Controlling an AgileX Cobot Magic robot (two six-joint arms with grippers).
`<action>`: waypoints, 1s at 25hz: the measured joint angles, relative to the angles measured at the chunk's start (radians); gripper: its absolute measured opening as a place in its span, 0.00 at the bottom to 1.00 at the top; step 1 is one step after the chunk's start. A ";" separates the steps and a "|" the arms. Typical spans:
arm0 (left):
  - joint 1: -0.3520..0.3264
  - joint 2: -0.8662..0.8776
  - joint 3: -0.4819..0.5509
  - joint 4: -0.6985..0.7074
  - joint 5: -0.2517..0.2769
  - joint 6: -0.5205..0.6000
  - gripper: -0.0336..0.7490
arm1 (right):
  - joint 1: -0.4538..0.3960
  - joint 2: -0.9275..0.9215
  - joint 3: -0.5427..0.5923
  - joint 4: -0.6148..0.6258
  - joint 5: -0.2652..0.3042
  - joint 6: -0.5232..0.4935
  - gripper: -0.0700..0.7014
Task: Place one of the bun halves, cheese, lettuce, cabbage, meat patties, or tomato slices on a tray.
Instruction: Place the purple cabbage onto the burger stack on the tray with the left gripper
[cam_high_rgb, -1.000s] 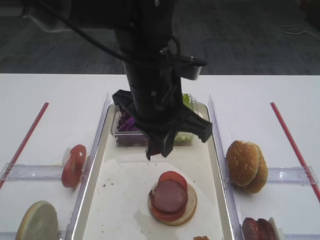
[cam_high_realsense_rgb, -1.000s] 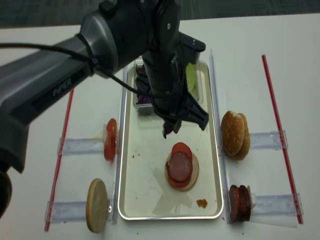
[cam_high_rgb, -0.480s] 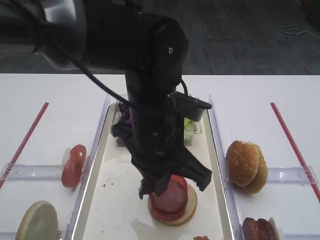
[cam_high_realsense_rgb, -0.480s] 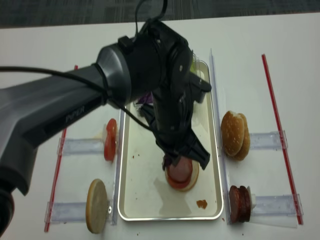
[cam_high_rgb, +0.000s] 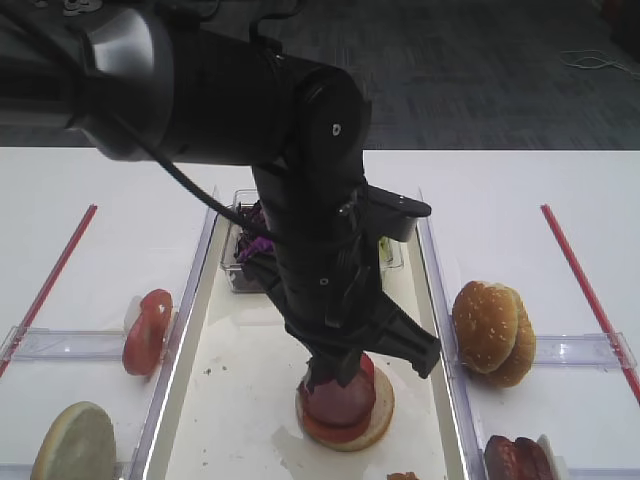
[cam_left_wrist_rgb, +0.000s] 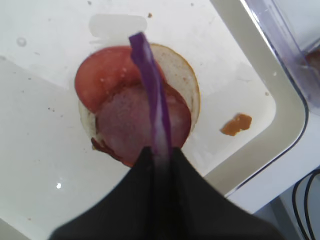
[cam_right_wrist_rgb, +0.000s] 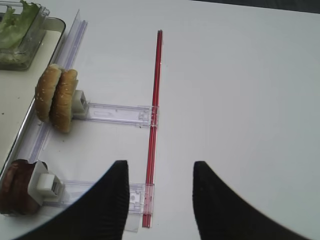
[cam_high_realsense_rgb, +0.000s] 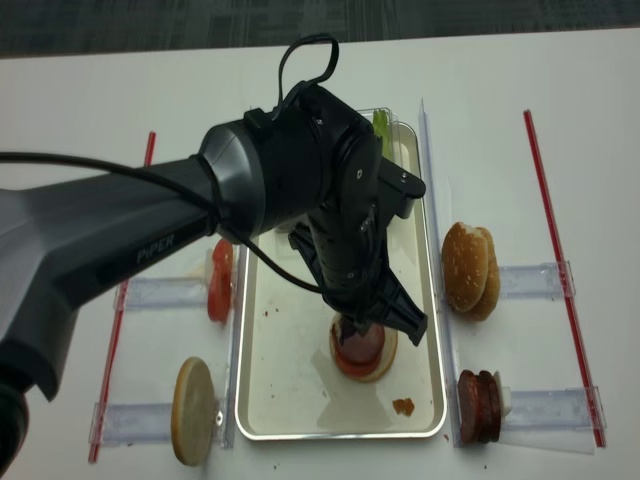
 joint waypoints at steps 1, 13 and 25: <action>0.000 -0.002 0.000 0.000 -0.004 0.000 0.08 | 0.000 0.000 0.000 0.000 0.000 0.000 0.52; 0.000 0.024 0.002 0.000 -0.038 0.018 0.08 | 0.000 0.000 0.000 0.000 0.000 0.000 0.52; 0.000 0.054 0.002 0.006 -0.049 0.021 0.08 | 0.000 0.000 0.000 0.000 0.000 0.000 0.52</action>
